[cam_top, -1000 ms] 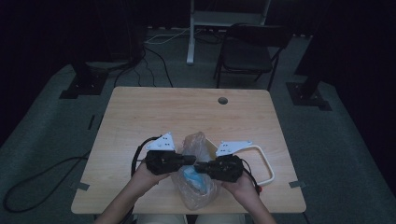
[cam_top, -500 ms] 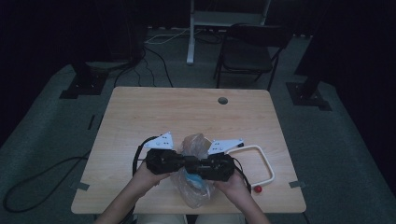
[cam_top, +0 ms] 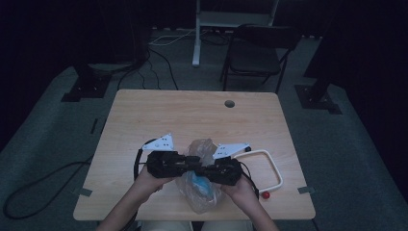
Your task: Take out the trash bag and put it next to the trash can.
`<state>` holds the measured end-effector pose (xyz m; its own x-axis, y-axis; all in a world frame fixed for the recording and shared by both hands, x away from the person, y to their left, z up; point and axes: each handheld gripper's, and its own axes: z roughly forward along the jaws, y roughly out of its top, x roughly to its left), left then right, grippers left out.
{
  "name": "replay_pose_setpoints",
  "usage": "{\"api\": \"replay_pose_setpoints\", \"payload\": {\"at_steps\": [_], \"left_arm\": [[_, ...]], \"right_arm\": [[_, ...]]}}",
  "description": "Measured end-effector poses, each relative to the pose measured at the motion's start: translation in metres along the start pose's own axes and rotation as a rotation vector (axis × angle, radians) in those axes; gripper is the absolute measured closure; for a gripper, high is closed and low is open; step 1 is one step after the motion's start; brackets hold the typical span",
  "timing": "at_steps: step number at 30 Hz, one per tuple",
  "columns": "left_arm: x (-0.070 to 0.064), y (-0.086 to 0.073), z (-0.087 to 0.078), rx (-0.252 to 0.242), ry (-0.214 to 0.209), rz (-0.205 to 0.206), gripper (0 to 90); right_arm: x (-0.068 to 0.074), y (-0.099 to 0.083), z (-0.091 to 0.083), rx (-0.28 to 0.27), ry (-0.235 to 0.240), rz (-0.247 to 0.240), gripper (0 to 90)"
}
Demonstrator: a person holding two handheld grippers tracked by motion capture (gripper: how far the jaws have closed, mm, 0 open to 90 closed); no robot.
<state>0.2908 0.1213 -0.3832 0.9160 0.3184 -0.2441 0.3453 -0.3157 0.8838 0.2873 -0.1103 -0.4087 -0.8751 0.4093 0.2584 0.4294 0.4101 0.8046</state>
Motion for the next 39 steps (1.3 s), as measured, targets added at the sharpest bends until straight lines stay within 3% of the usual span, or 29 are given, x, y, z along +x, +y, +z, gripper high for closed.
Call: {"api": "replay_pose_setpoints", "payload": {"at_steps": [5,9,11,12,18,21,23,29,31,36,38,39], "left_arm": [[-0.003,-0.001,-0.004,0.025,0.040,0.033,63.1],[-0.005,-0.004,-0.005,0.049,0.024,0.061,49.1],[-0.007,-0.006,-0.007,0.061,0.034,0.080,46.3],[-0.008,-0.007,-0.008,0.068,0.046,0.079,40.4],[-0.009,-0.016,-0.010,0.099,0.057,0.076,35.4],[-0.009,-0.018,-0.014,0.080,0.060,0.085,28.7],[-0.010,-0.019,-0.019,0.053,0.058,0.079,28.6],[-0.006,-0.025,-0.031,0.046,0.084,0.054,28.5],[-0.005,-0.029,-0.033,0.051,0.079,0.055,19.6],[-0.004,-0.040,-0.041,0.017,0.103,0.045,19.0],[-0.002,-0.043,-0.043,0.018,0.102,0.034,10.7],[-0.002,-0.045,-0.044,0.017,0.110,0.031,10.7]], "right_arm": [[-0.005,0.002,-0.007,-0.013,-0.012,0.016,89.4],[-0.006,0.006,-0.013,-0.028,-0.027,0.016,89.4],[-0.007,0.007,-0.017,-0.039,-0.026,0.022,89.4],[-0.007,0.008,-0.019,-0.045,-0.026,0.024,89.4],[-0.008,0.012,-0.026,-0.057,-0.030,0.022,89.4],[-0.008,0.016,-0.031,-0.063,-0.040,0.015,89.3],[-0.007,0.020,-0.036,-0.078,-0.050,0.015,89.3],[-0.008,0.030,-0.049,-0.113,-0.058,0.004,89.3],[-0.008,0.034,-0.054,-0.126,-0.061,0.001,89.3],[-0.008,0.048,-0.068,-0.161,-0.067,-0.016,89.3],[-0.007,0.056,-0.073,-0.172,-0.065,-0.020,89.3],[-0.007,0.060,-0.075,-0.174,-0.072,-0.031,89.3]]}}
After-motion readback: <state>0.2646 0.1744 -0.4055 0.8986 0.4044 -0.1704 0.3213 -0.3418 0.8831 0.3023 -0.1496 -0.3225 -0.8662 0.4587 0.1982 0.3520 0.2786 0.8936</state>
